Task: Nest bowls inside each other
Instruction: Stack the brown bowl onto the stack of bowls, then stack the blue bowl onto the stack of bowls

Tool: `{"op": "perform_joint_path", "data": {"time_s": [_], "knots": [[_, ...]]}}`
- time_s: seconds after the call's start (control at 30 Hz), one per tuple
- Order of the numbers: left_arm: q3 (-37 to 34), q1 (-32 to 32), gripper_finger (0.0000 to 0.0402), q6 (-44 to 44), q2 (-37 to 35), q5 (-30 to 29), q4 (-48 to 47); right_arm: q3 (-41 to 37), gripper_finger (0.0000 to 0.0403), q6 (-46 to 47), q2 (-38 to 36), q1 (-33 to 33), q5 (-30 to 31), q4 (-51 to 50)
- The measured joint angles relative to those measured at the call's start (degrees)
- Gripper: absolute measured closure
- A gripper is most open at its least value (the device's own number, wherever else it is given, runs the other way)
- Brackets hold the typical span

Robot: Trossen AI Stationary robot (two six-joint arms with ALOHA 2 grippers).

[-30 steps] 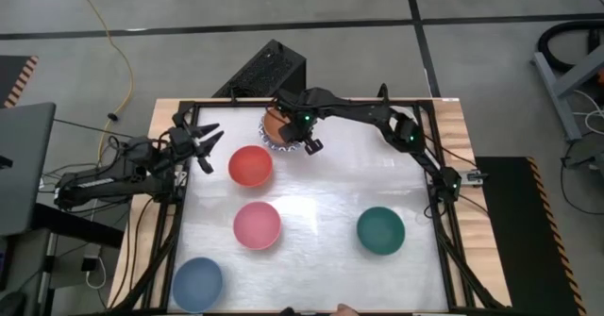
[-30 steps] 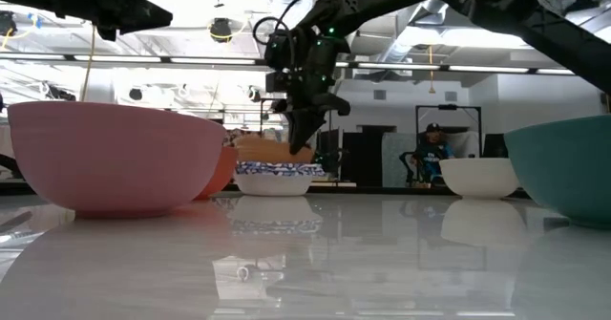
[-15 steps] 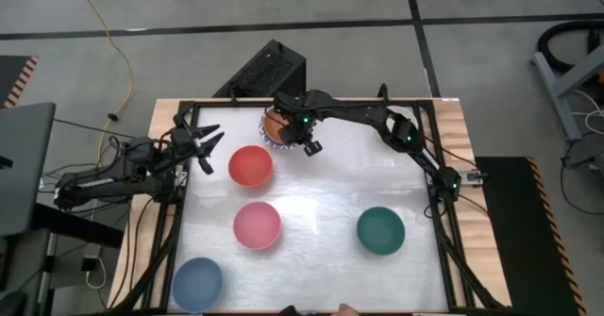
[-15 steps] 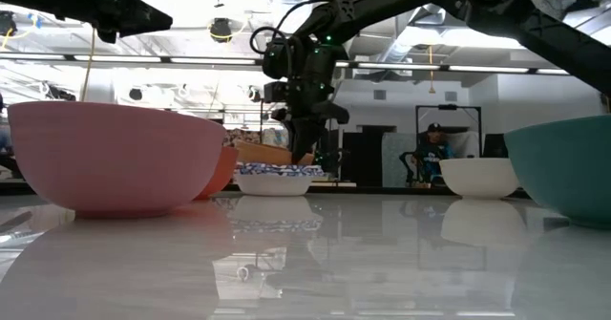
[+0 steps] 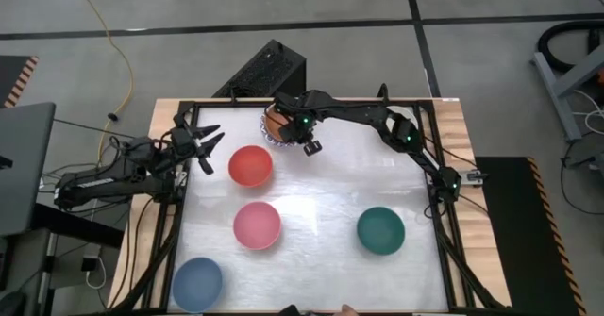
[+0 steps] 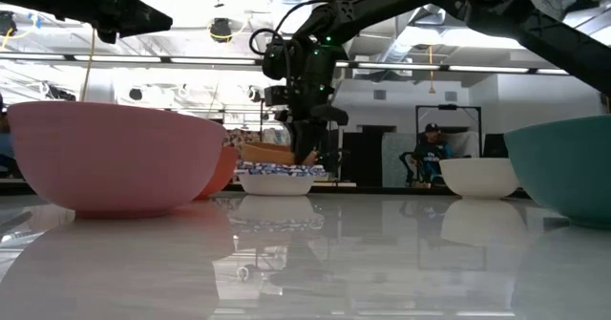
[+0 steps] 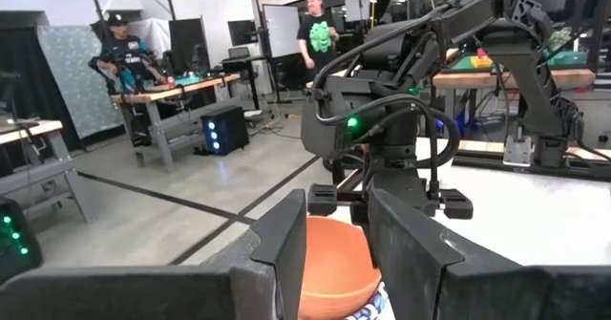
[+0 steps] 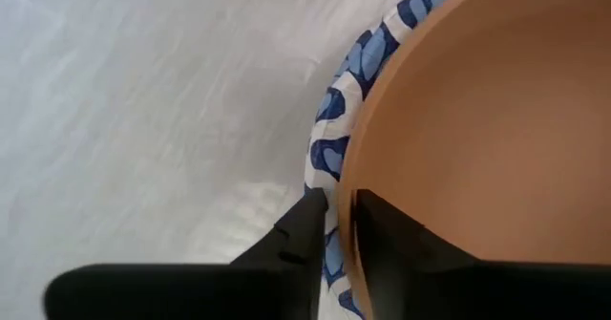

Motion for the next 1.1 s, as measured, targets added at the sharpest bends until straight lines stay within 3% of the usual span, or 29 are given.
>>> {"op": "perform_joint_path", "data": {"time_s": [0.4,0.77,1.1], "knots": [[0.0,0.0,0.0294,-0.9,0.0,0.0,-1.4,2.1,0.0242,0.0,-0.1,0.2,0.0,-1.9],[0.0,0.0,0.0294,-1.6,0.0,0.1,-1.7,8.4,0.0237,1.9,-0.1,-0.1,0.2,-7.3],[0.0,0.0,0.0294,-2.3,0.0,0.2,-1.8,8.3,0.0239,11.2,-2.1,-4.0,2.5,-16.6]]}}
